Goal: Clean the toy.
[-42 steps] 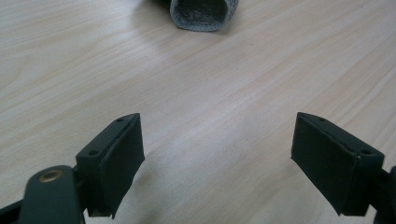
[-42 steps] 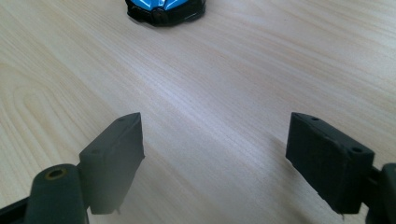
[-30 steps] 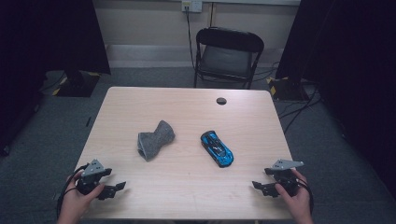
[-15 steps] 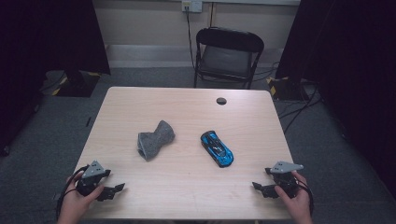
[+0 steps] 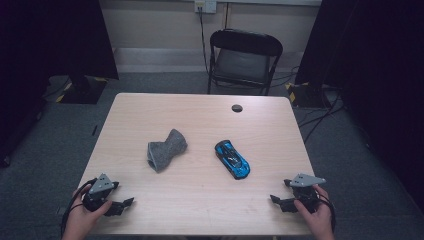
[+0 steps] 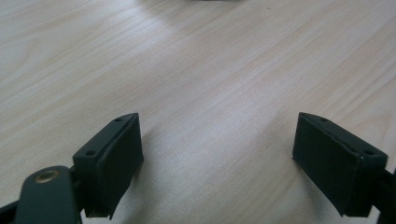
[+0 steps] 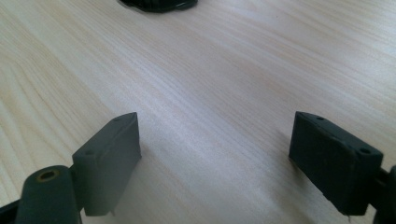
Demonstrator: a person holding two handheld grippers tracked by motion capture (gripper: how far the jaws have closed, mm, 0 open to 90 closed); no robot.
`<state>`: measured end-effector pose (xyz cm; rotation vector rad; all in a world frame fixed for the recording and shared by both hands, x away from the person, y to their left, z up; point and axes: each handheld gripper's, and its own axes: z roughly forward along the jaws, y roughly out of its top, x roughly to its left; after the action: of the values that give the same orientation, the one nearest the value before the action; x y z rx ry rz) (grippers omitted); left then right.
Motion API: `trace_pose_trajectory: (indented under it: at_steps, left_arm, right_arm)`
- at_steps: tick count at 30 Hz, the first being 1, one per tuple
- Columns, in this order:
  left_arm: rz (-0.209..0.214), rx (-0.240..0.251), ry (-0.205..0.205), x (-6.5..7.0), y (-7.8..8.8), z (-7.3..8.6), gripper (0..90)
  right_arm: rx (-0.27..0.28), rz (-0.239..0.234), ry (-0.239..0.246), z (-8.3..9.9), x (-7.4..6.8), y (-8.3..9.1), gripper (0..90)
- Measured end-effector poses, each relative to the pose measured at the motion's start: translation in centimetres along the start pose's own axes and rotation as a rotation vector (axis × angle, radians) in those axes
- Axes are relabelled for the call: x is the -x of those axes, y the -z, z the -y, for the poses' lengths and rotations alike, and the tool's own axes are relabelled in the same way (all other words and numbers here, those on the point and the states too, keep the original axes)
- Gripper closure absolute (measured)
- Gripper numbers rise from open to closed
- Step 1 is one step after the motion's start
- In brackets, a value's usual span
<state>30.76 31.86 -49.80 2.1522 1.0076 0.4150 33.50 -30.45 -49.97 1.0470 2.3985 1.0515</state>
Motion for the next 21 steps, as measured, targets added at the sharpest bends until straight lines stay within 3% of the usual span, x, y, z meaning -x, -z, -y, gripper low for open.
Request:
trace_pose_trajectory:
  at_steps: [4,21]
  left_arm:
    - [0.004,0.024,0.003,0.0,-0.04,0.27,14.7]
    - [-0.011,0.024,0.004,0.13,-0.02,0.31,13.6]
  right_arm:
    - [0.0,-0.001,0.001,-0.02,0.03,-0.03,15.1]
    - [-0.001,-0.003,0.003,-0.02,0.07,-0.03,14.8]
